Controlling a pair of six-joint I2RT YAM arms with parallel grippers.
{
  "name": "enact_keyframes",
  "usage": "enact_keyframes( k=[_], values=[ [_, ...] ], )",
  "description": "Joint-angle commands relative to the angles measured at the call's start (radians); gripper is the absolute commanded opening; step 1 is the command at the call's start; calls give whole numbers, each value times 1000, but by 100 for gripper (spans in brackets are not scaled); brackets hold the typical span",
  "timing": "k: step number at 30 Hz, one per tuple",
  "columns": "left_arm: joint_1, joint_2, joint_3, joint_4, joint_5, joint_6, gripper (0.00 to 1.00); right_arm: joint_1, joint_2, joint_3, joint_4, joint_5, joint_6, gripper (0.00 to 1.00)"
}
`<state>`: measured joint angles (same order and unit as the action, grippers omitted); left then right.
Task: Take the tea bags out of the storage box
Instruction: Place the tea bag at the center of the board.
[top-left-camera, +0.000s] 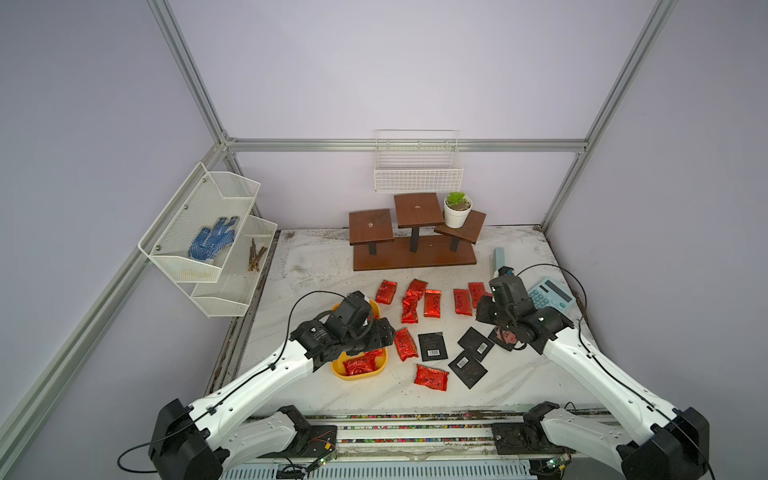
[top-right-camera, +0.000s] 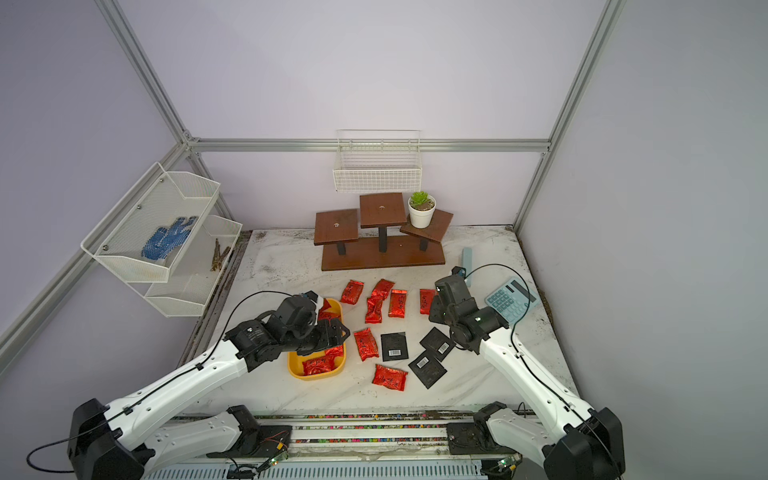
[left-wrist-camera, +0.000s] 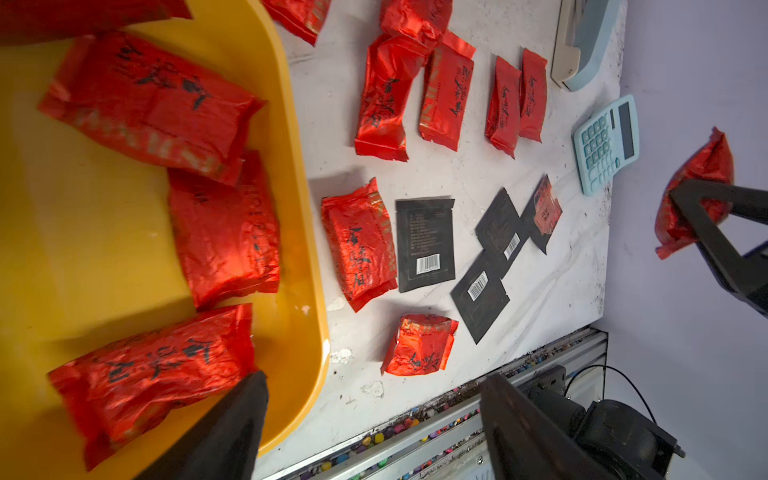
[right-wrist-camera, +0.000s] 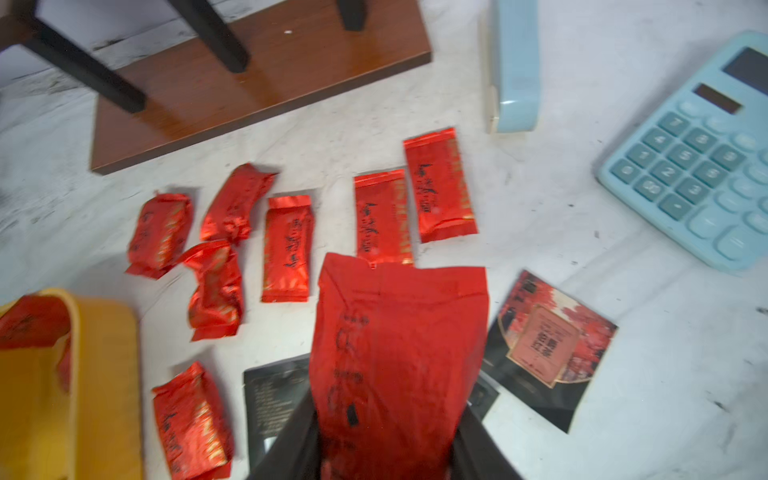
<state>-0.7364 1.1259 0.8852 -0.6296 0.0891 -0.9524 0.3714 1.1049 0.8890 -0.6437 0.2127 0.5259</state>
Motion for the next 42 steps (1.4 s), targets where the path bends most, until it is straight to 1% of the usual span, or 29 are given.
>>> enact_keyframes(
  k=[1, 3, 6, 10, 14, 18, 25, 27, 28, 30, 32, 33, 35, 38, 40, 42],
  values=[
    [-39, 23, 50, 106, -24, -19, 83, -114, 39, -34, 65, -64, -4, 41],
    [-50, 24, 49, 111, -24, -19, 83, -199, 90, -41, 105, -117, 7, 41],
    [-53, -17, 27, 107, -30, -22, 83, -289, 183, -33, 156, -159, 20, 40],
    [-54, -100, -11, 70, -64, -29, 84, -359, 304, 2, 185, -218, 39, 39],
    [-53, -176, -41, 30, -96, -38, 85, -399, 409, 20, 228, -260, 72, 38],
    [-53, -215, -56, -1, -113, -45, 85, -421, 493, 38, 261, -293, 101, 38],
    [-52, -238, -75, -17, -125, -52, 86, -432, 545, 62, 288, -295, 118, 41],
    [-53, -238, -74, -20, -126, -51, 86, -436, 559, 67, 296, -308, 118, 44],
    [-52, -238, -73, -21, -127, -50, 86, -436, 562, 68, 298, -315, 115, 47],
    [-53, -238, -67, -31, -133, -48, 86, -437, 559, 61, 297, -324, 114, 56],
    [-52, -242, -62, -43, -139, -46, 87, -436, 533, 43, 303, -329, 113, 63],
    [-53, -245, -58, -48, -148, -45, 87, -437, 512, 30, 306, -332, 114, 64],
    [-49, -255, -55, -62, -167, -42, 88, -437, 462, 7, 308, -342, 108, 64],
    [-28, -274, -44, -88, -177, -29, 89, -436, 348, -32, 318, -378, 94, 64],
    [-2, -286, -33, -110, -174, -15, 89, -429, 279, -57, 327, -413, 81, 64],
    [45, -301, -21, -142, -160, 4, 90, -406, 216, -70, 325, -444, 66, 64]
  ],
)
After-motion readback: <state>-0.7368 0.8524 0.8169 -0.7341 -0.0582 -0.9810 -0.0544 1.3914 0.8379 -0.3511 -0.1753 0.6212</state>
